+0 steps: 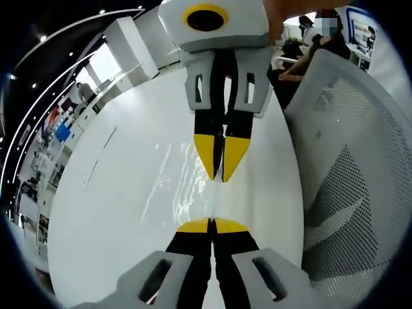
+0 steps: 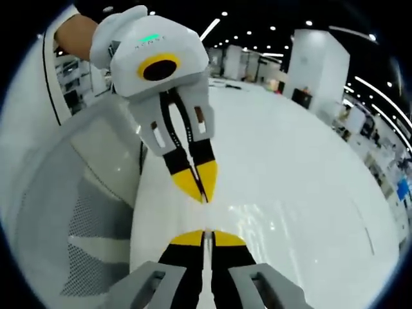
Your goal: Open the resealable bag by pulling the two sides of the seal apart until the entire bag opening is separated and visibly accessible.
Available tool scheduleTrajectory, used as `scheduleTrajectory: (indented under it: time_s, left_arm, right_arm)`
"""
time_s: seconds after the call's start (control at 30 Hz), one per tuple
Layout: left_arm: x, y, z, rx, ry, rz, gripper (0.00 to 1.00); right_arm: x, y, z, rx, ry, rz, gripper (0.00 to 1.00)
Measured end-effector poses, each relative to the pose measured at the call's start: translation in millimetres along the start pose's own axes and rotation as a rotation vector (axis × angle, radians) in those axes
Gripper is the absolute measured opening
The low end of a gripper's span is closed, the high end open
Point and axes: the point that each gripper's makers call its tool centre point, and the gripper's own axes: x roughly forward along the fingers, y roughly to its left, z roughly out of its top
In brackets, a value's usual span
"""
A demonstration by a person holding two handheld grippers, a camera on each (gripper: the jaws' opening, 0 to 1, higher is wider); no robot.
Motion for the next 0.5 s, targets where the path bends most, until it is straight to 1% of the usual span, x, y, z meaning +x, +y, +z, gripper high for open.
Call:
scheduleTrajectory:
  time_s: [0.03, 0.07, 0.1, 0.13, 0.17, 0.23, 0.27, 0.3, 0.4, 0.5]
  left_arm:
    - [0, -0.3, -0.8, -0.016, 0.005, -0.002, 0.0]
    - [1, 2.5, -3.5, 0.01, 0.014, 0.015, 0.0]
    - [1, 1.9, -5.5, -0.005, 0.014, 0.006, 0.0]
    - [0, 4.0, -11.3, -0.014, 0.023, 0.009, 0.0]
    - [-3, 4.6, -14.9, -0.037, 0.022, 0.006, 0.0]
    - [-4, 5.3, -15.6, -0.039, 0.023, 0.011, 0.0]
    - [-3, 6.7, -12.9, -0.019, 0.009, 0.037, 0.0]
    - [-3, 5.3, -12.1, 0.001, -0.001, 0.039, 0.0]
    - [2, 1.4, -5.7, 0.01, -0.006, 0.02, 0.01]
    - [4, 0.2, -3.3, 0.024, -0.003, 0.016, 0.0]
  right_arm:
    - [1, 0, -0.8, 0.011, 0.008, 0.002, 0.0]
    - [0, -3, -3.6, -0.001, 0.027, -0.011, 0.0]
    - [-1, -2, -6.2, 0.007, 0.037, -0.002, 0.0]
    - [-3, -2, -15.7, 0.003, 0.075, -0.001, 0.0]
    - [-7, -4, -18.5, 0.016, 0.068, -0.004, 0.0]
    - [-11, -6, -22.7, 0.01, 0.079, -0.012, 0.0]
    - [-12, -6, -22.0, 0.005, 0.081, -0.018, 0.0]
    - [-15, -6, -21.7, 0.006, 0.074, -0.016, 0.0]
    - [-15, -4, -19.8, 0.013, 0.056, -0.008, 0.0]
    - [-14, -3, -17.6, 0.011, 0.05, -0.002, 0.0]
